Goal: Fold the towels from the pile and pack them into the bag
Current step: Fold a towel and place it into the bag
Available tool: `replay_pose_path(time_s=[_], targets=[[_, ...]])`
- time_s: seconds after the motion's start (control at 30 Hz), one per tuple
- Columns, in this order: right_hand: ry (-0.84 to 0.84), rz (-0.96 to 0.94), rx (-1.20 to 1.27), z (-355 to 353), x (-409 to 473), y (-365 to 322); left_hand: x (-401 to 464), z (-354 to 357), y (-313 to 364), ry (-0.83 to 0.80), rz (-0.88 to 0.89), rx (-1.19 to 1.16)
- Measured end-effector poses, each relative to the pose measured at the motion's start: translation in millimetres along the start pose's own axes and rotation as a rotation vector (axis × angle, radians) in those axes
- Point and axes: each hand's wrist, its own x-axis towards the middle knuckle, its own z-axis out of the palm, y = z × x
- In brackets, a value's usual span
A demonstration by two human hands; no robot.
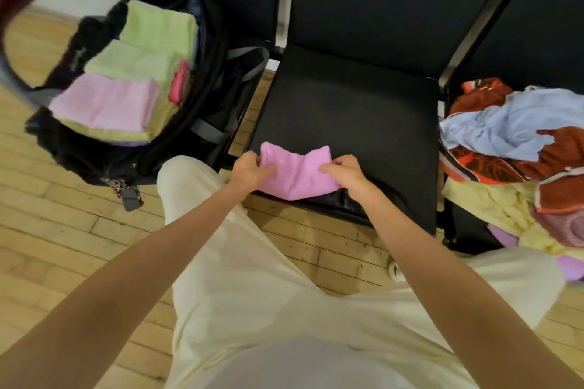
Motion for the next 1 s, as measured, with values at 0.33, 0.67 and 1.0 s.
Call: replay_pose_path(time_s=[0.33,0.67,1.0], targets=[[-0.217,-0.701,-0.027,101,4,-144,60,-174,-3,0.531,0.292,-0.170],[-0.264,-0.624,0.090,216,48,-265,171,-307,-45,0.678,0.105,0.013],[-0.502,-0.412,-0.027,244,77,-254,211,-300,-86,0.615,-0.009,0.102]])
